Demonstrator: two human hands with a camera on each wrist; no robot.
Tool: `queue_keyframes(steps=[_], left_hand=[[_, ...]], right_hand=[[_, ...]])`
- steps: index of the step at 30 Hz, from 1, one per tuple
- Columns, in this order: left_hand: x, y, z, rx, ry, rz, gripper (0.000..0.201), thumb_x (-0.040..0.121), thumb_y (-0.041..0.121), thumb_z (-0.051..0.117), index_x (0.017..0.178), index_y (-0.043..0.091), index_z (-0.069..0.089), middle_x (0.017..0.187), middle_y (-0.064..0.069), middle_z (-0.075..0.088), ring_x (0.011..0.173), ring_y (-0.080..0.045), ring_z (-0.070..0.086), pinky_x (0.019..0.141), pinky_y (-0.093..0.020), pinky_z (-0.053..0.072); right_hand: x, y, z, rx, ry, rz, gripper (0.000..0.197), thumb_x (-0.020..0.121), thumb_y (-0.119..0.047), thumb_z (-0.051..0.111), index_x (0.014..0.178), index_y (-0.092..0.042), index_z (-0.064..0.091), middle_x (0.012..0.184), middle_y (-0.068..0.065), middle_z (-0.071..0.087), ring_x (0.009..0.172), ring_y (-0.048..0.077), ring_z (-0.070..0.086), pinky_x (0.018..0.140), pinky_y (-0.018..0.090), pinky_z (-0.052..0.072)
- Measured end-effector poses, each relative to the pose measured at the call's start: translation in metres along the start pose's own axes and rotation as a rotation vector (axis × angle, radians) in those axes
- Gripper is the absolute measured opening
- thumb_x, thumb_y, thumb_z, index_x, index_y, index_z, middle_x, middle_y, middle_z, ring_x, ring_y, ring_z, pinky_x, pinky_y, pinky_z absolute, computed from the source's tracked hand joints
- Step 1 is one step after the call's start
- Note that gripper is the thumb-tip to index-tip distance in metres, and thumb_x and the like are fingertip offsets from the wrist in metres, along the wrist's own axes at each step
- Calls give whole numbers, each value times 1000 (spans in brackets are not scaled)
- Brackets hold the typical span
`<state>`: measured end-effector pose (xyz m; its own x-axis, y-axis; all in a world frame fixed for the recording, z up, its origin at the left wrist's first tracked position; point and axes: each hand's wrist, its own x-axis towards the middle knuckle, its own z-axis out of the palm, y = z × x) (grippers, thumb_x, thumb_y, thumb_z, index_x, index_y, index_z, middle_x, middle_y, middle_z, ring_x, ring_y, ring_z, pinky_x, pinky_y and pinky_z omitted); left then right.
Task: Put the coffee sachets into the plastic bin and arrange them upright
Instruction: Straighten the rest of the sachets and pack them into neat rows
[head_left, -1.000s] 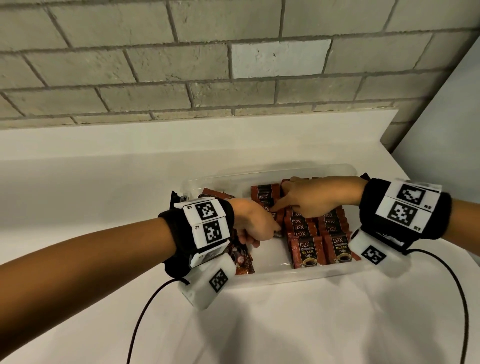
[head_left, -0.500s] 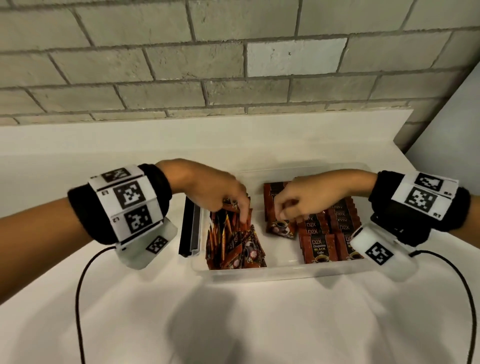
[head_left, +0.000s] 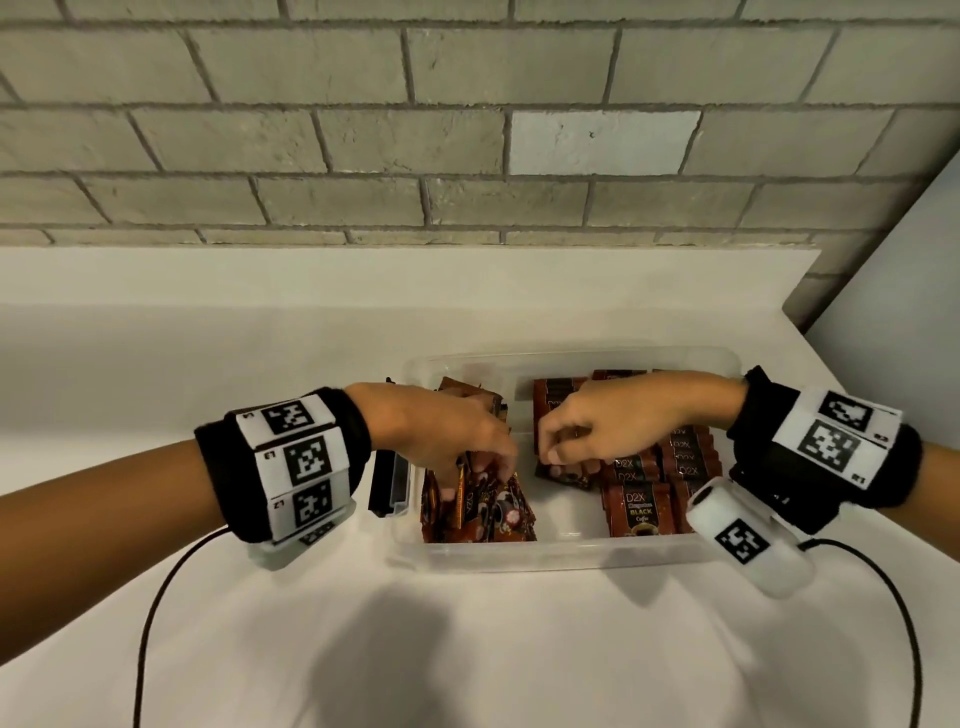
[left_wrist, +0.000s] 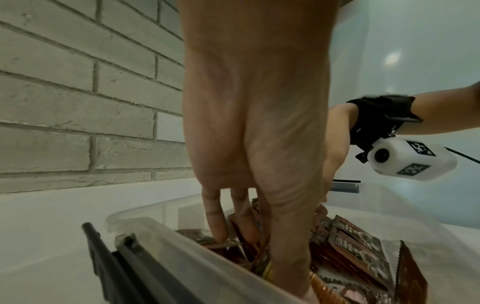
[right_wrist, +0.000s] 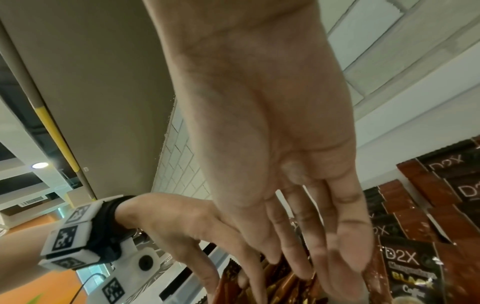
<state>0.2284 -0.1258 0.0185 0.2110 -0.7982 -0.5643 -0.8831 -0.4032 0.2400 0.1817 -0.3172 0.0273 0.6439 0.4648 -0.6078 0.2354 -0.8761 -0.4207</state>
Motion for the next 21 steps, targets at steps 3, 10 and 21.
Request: queue_keyframes(steps=[3,10,21], left_hand=[[1,1,0,56,-15,20,34,83,18,68,116,25,61,111,8,52,112,-15,38,85,-32,42],[-8,-7,0,-14,130,101,12,81,15,70,93,19,71,98,9,59,108,-15,50,90,-36,44],[-51,-20,-17,-416,440,61,11,85,14,68,95,15,71,91,7,71,89,-7,65,83,-20,47]], right_hand=[[8,-1,-3,-26,94,38,26,98,-30,46,116,-14,56,89,-2,68,75,9,62,72,22,48],[48,-14,-13,272,253,142,40,97,-32,49,123,-2,52,111,13,65,99,26,63,96,40,50],[76,-25,-5,431,296,236,27,88,-25,64,98,0,65,78,6,63,66,16,50,59,26,39]])
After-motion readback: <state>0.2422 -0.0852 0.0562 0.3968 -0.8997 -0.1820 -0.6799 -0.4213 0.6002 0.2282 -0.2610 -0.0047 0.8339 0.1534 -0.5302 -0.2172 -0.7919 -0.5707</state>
